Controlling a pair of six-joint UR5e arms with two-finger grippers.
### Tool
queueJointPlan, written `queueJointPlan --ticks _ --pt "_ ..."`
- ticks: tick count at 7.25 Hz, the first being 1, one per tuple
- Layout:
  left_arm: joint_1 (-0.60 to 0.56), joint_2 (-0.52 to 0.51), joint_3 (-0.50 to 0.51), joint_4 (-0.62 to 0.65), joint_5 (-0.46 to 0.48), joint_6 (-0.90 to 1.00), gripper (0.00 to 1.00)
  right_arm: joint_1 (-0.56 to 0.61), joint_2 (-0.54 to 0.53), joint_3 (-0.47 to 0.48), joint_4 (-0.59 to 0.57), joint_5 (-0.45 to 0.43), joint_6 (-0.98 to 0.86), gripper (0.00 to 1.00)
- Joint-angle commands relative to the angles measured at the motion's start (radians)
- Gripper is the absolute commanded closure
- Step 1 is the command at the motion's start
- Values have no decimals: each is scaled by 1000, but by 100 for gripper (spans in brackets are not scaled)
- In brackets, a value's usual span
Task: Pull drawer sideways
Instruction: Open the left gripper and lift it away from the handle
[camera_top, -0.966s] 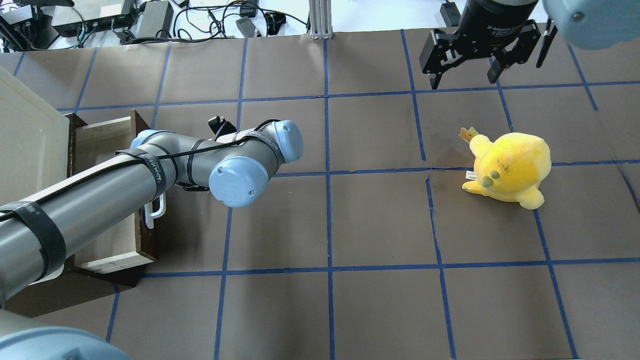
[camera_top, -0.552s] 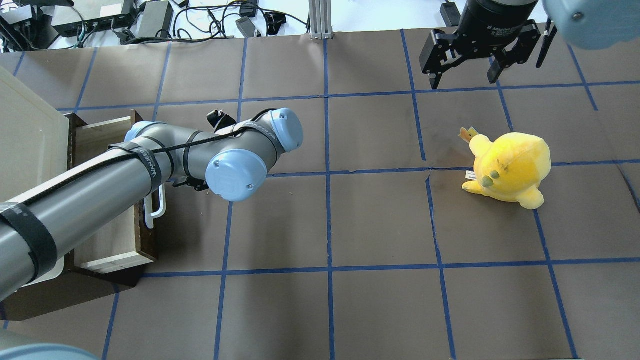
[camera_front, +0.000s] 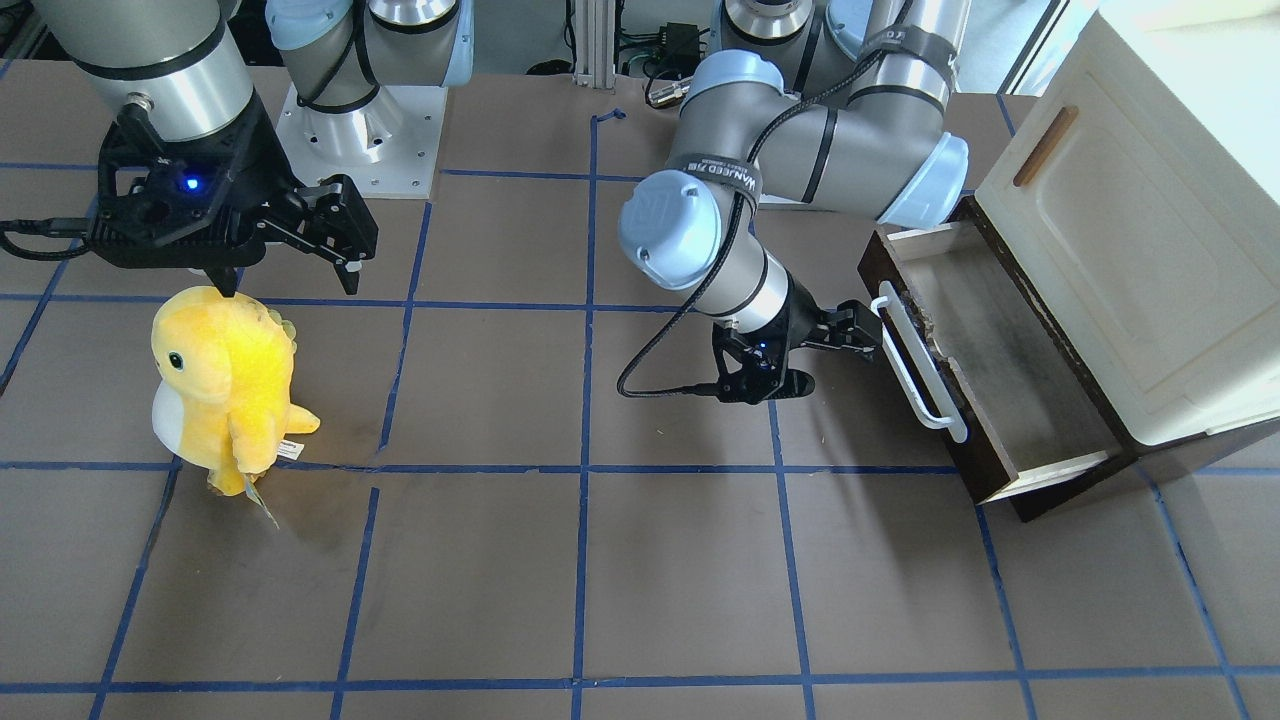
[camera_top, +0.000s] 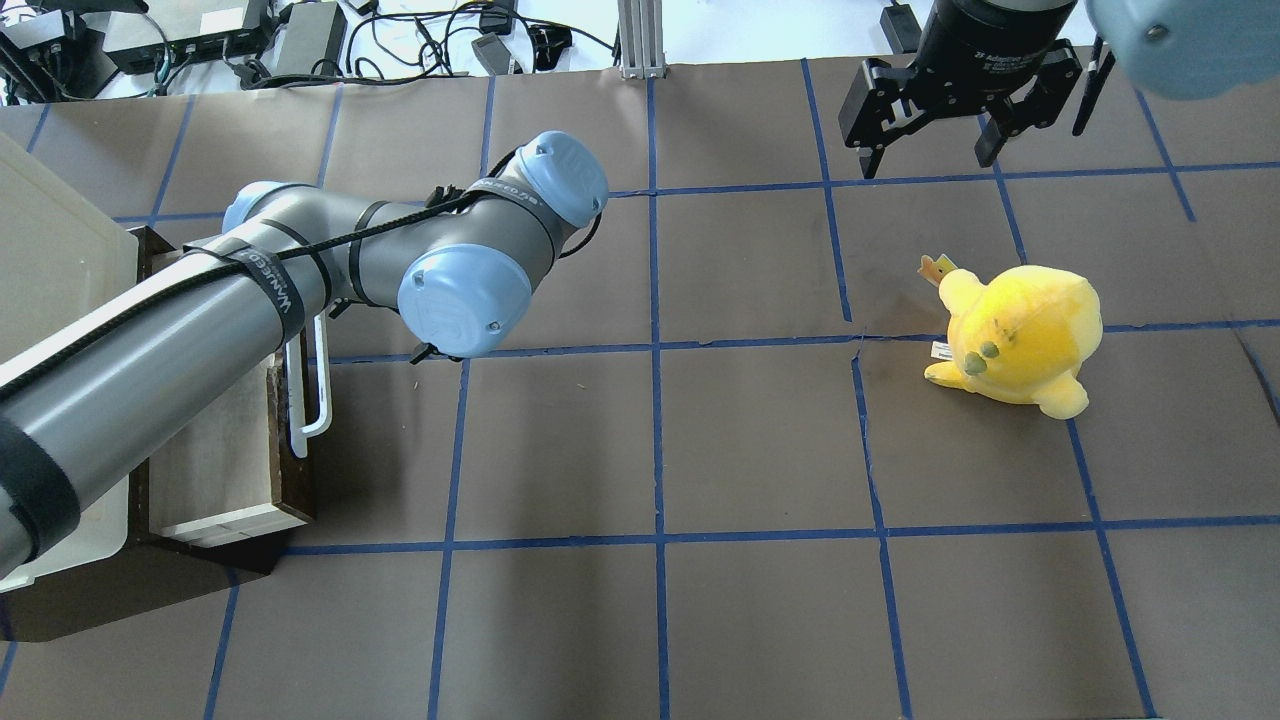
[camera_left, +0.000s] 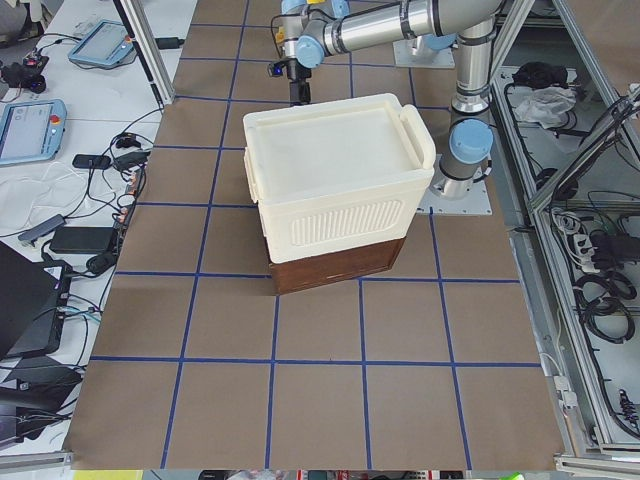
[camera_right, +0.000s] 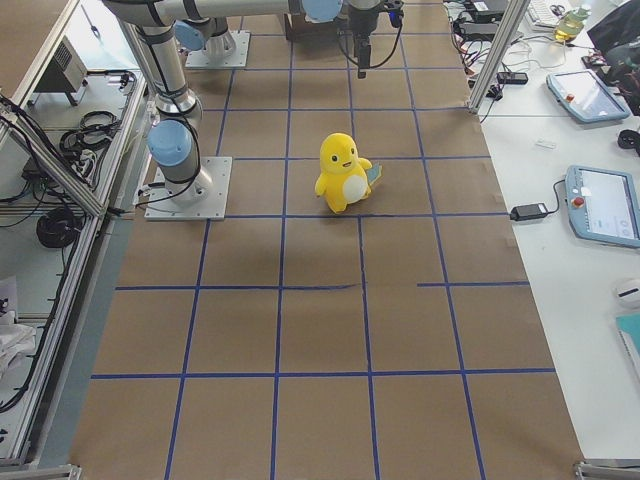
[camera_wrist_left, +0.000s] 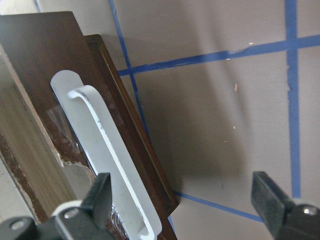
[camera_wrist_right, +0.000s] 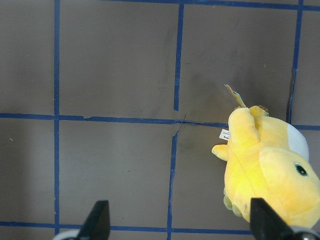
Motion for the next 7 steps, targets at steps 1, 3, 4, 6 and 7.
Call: queueJointPlan --ticks 1,3,4,6,7 --pt "3 136 46 -11 -202 90 0 0 0 0 0 0 0 0" --pt "44 245 51 -31 -358 91 0 0 0 0 0 0 -1 0" --pt "95 295 51 -31 -423 91 0 0 0 0 0 0 0 0" --pt "185 354 51 -31 -503 117 0 0 0 0 0 0 0 0" --pt "196 378 48 -22 -495 122 0 0 0 0 0 0 0 0"
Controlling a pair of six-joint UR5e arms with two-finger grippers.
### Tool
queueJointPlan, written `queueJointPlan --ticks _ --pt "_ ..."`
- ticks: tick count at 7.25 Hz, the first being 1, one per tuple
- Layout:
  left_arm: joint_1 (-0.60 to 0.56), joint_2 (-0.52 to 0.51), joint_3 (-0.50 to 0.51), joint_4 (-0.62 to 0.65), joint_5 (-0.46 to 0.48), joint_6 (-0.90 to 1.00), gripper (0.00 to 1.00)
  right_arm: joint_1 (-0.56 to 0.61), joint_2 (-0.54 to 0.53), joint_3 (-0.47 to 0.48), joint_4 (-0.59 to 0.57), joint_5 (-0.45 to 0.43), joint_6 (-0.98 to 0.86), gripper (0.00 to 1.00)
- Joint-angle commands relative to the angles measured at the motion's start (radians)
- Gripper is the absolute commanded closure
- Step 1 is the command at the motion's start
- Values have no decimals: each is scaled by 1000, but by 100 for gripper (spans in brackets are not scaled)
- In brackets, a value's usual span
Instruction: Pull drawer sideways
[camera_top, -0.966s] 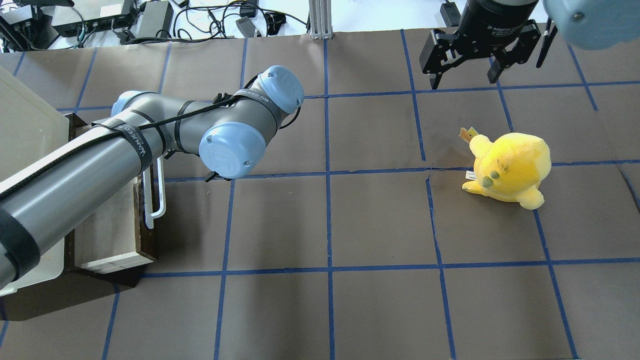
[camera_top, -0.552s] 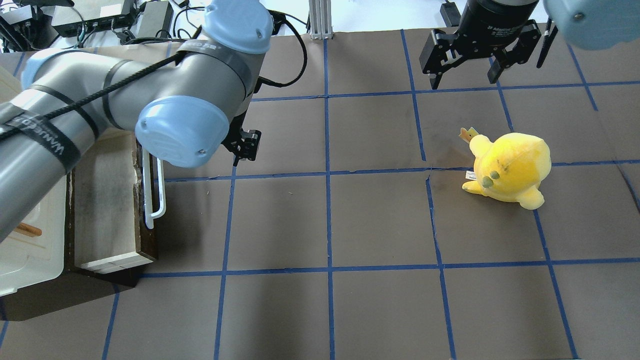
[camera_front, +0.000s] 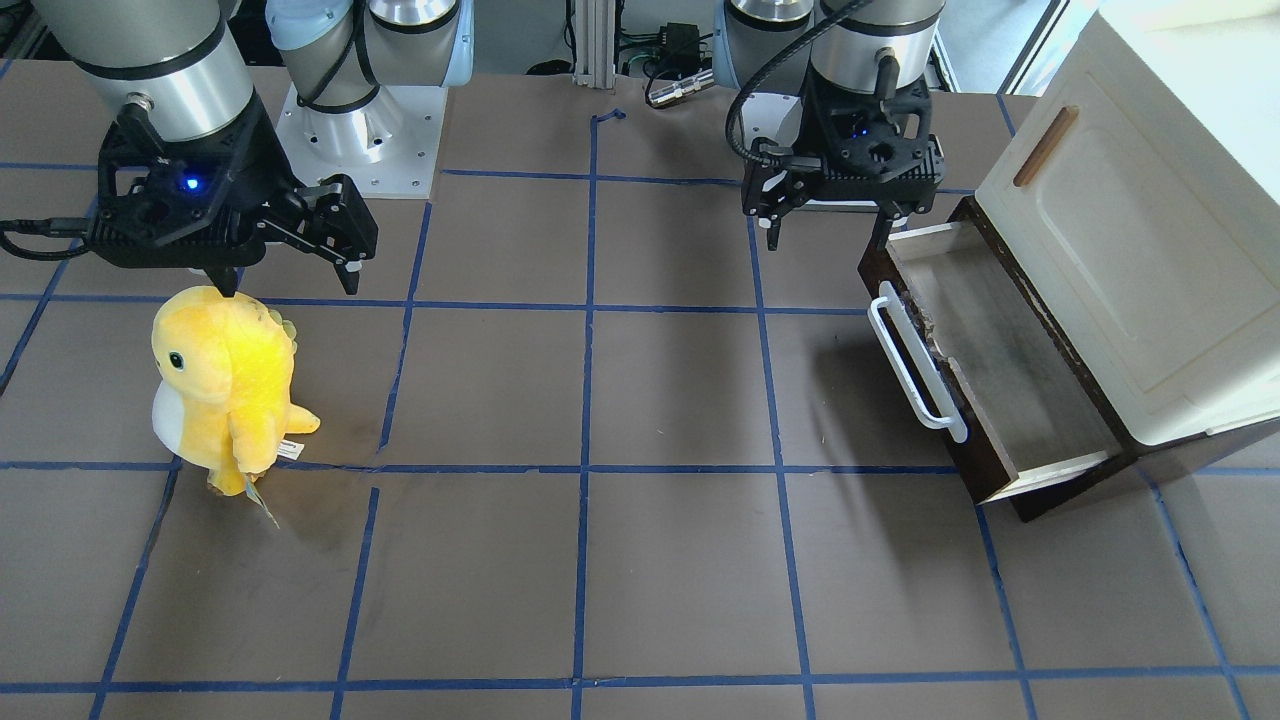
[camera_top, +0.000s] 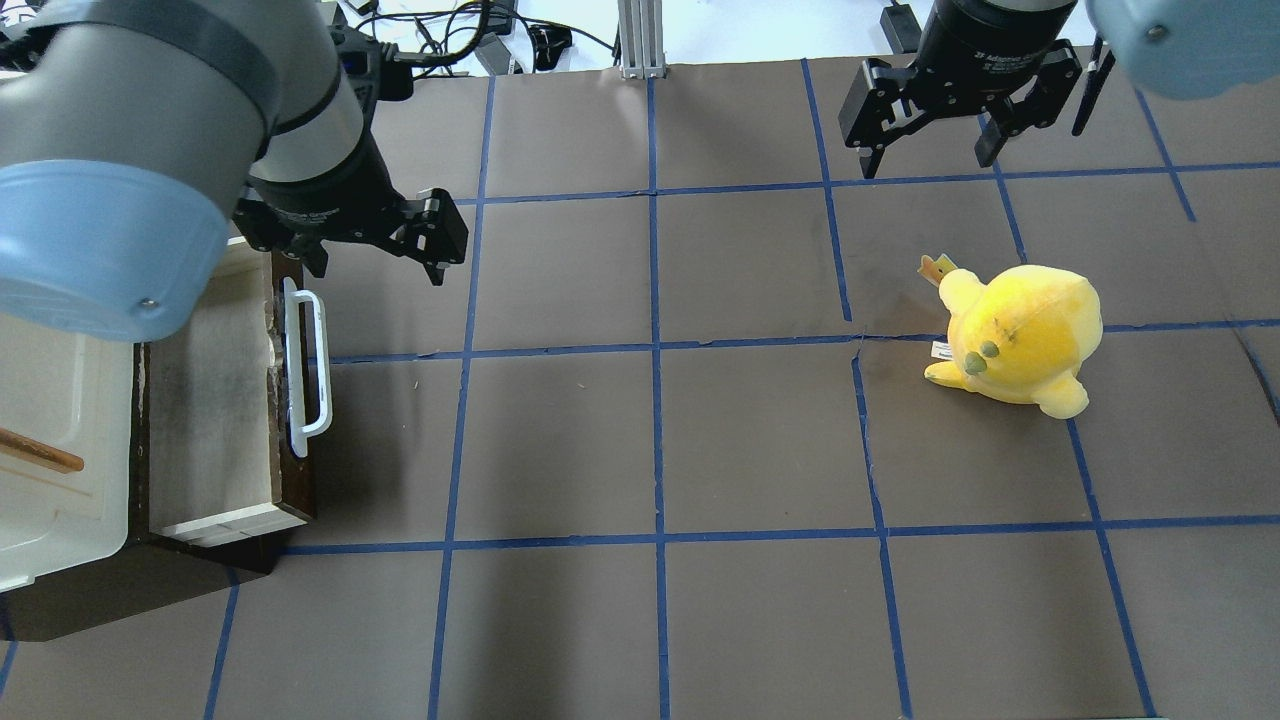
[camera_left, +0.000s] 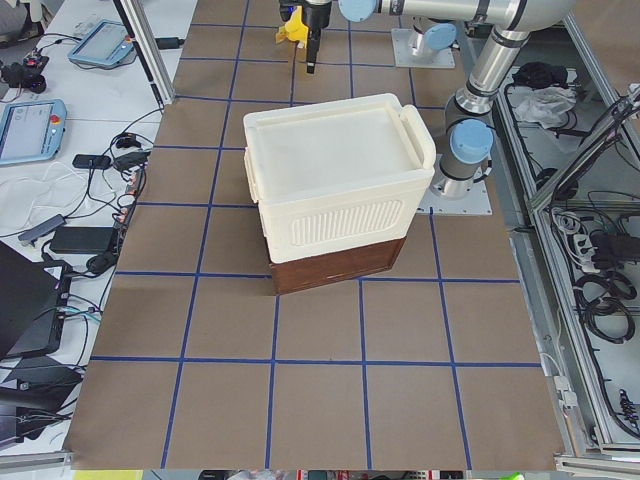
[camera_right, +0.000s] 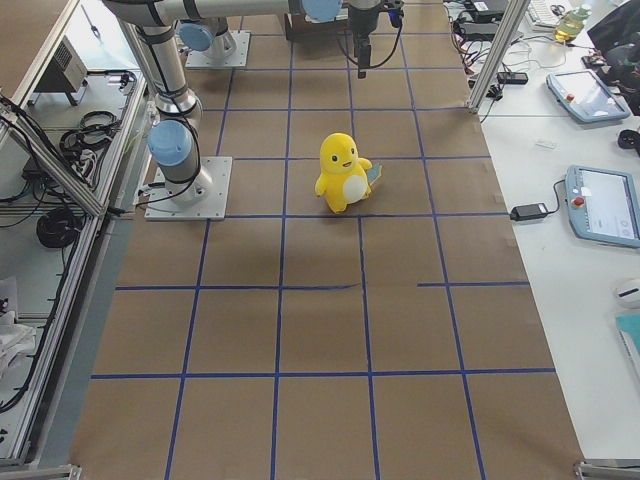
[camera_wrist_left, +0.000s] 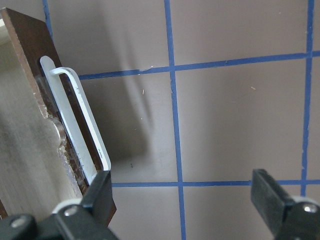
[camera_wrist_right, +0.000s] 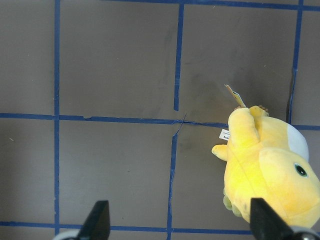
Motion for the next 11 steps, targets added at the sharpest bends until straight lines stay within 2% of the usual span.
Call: queueJointPlan --ticks 1,2,4,5,6,8,9,11 --pt "77 27 -2 36 -51 25 0 0 0 0 0 0 0 0" --pt "123 33 -1 89 -82 28 0 0 0 0 0 0 0 0" --pt "148 30 -5 114 -86 30 0 0 0 0 0 0 0 0" --pt "152 18 -7 211 -84 46 0 0 0 0 0 0 0 0" --pt "151 13 -11 228 -84 50 0 0 0 0 0 0 0 0" --pt "146 19 -11 202 -81 53 0 0 0 0 0 0 0 0" --pt "145 21 5 146 -81 57 0 0 0 0 0 0 0 0" --pt "143 22 -1 142 -81 57 0 0 0 0 0 0 0 0"
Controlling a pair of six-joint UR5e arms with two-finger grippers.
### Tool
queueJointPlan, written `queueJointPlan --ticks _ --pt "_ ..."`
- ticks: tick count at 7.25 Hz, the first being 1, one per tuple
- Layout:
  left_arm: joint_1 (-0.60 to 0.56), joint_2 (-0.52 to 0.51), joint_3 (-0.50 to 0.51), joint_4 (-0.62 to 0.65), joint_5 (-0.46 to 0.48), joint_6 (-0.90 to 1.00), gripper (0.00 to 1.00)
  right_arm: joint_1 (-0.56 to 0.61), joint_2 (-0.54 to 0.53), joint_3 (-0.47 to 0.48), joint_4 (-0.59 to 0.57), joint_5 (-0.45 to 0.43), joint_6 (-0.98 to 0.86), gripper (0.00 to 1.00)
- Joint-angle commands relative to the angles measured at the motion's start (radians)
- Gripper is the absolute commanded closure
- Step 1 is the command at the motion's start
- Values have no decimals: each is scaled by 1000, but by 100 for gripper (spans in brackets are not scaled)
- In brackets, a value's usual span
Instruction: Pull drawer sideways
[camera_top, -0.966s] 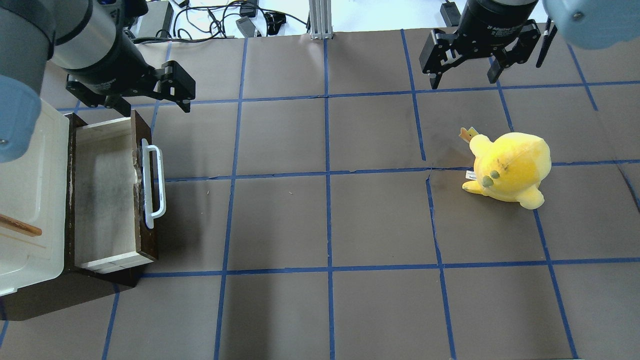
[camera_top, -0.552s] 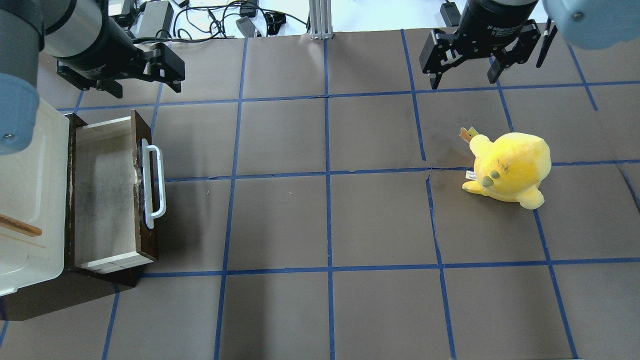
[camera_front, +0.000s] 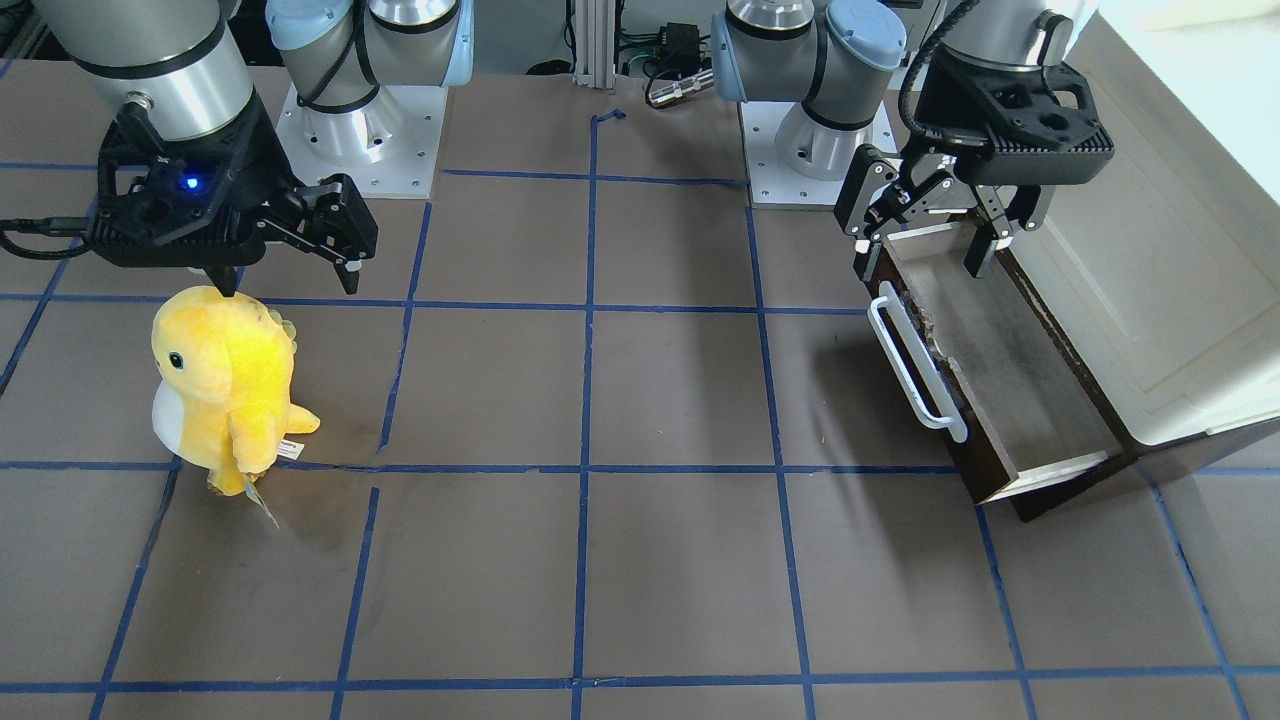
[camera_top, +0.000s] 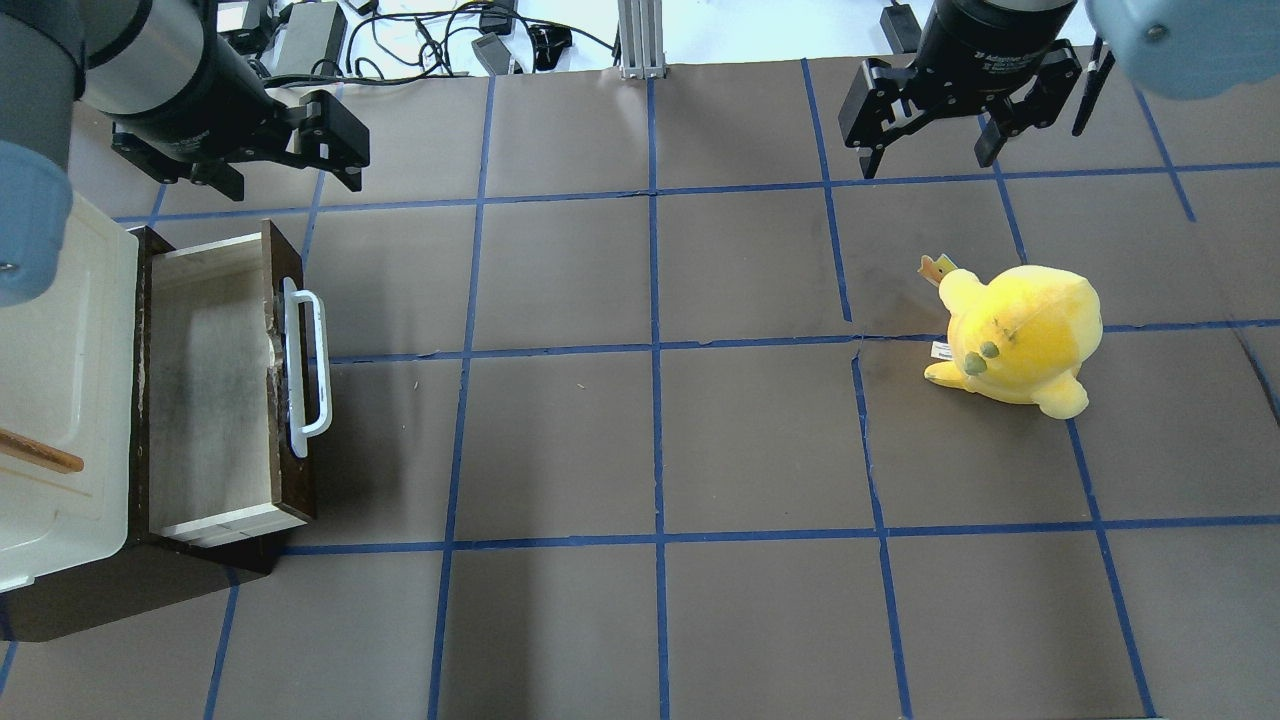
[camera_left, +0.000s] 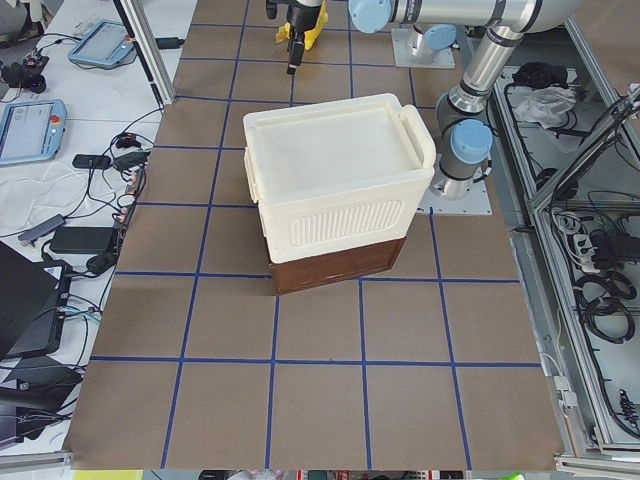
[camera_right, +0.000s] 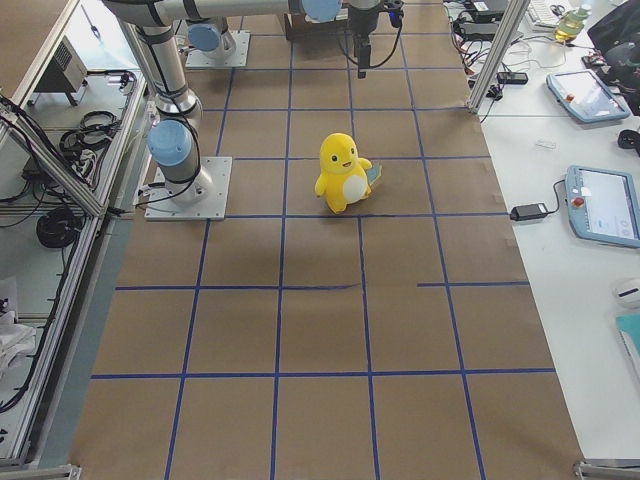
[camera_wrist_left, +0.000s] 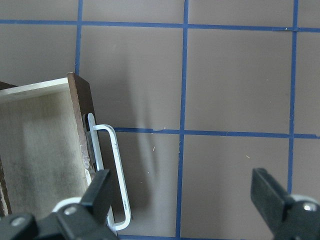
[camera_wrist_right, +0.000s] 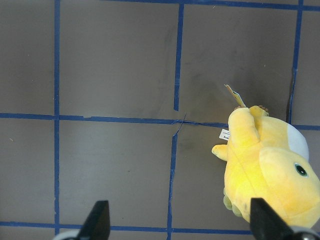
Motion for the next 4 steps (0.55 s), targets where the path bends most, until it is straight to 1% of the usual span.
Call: queueJointPlan --ticks 1,4 --pt "-12 5 -13 -23 0 8 0 0 0 0 0 0 0 0" --pt "-12 3 -9 -25 0 19 0 0 0 0 0 0 0 0"
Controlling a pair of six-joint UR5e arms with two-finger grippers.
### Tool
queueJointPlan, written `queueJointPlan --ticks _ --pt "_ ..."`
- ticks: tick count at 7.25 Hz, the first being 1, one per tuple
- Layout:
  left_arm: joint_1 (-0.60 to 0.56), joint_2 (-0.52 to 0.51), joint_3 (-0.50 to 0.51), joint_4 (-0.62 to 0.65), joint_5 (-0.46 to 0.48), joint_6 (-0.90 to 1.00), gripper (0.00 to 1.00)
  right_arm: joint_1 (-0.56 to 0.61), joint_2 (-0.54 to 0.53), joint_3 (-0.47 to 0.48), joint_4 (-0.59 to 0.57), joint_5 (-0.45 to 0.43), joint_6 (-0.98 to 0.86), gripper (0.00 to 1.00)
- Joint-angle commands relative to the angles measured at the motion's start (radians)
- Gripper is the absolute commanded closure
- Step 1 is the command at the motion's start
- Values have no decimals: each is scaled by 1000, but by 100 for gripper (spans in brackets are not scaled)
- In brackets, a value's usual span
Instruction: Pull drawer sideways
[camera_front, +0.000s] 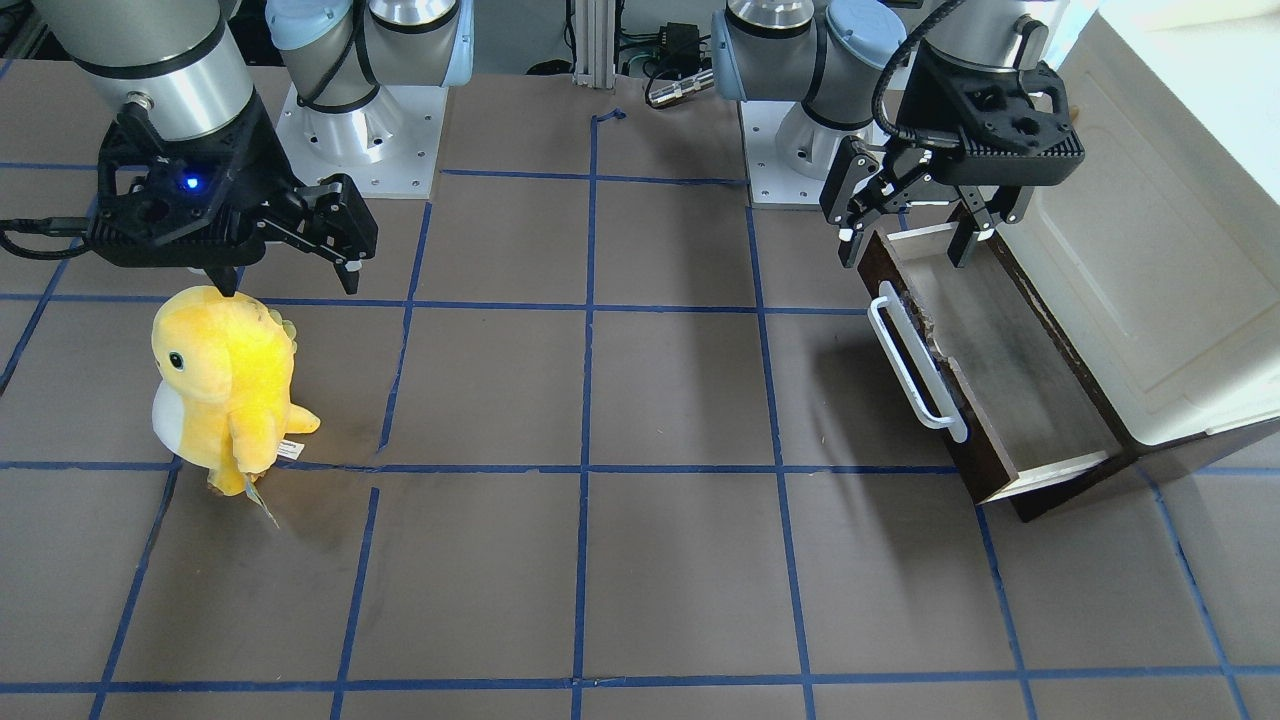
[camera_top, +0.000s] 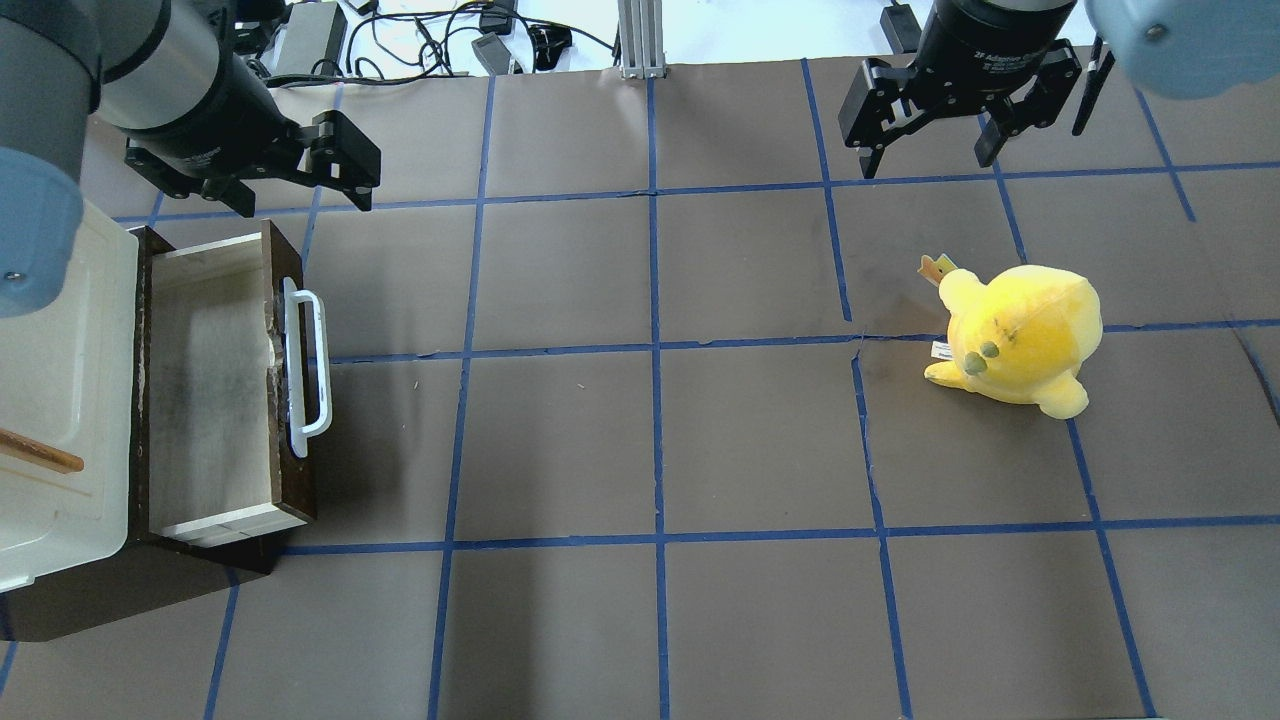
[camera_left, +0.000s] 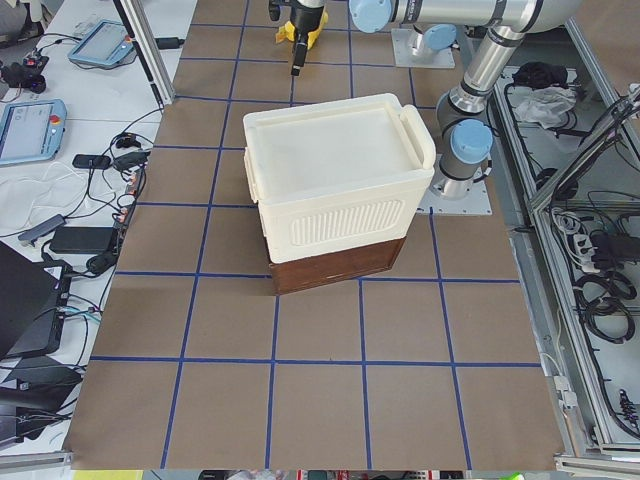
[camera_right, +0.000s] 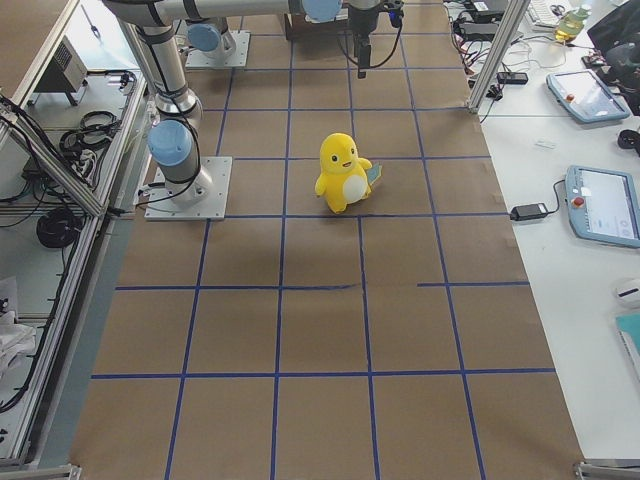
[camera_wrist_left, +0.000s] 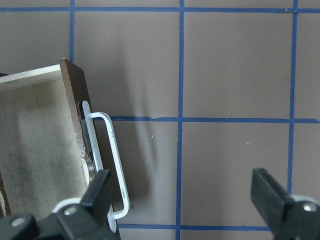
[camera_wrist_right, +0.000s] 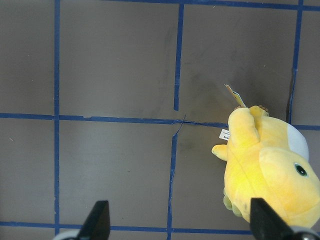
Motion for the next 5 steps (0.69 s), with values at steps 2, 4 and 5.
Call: queueJointPlan --ticks 2,4,5 --pt "2 1 7 -2 -1 3 0 0 0 0 0 0 0 0" --pt "6 1 12 -38 1 80 0 0 0 0 0 0 0 0" --pt "5 2 13 -38 1 80 0 0 0 0 0 0 0 0"
